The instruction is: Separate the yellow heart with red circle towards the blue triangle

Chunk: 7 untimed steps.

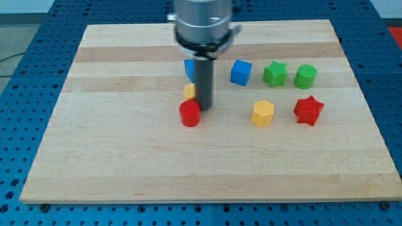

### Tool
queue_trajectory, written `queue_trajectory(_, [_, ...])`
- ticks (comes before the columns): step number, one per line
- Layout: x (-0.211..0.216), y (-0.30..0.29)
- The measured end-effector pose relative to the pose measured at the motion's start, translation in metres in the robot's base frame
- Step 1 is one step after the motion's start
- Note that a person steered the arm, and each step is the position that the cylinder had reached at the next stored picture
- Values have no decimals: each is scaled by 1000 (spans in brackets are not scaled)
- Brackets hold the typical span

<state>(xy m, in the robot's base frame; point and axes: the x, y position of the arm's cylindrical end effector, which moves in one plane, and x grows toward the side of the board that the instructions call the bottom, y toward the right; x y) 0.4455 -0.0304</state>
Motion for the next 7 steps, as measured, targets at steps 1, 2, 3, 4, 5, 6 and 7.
queue_trajectory(1, [-8,-24])
queue_trajectory(2, [-9,-19])
queue_trajectory(3, [-44,5])
queue_trajectory(4, [-70,25])
queue_trajectory(5, [-55,33])
queue_trajectory(6, [-40,49])
queue_trajectory(7, [-41,95])
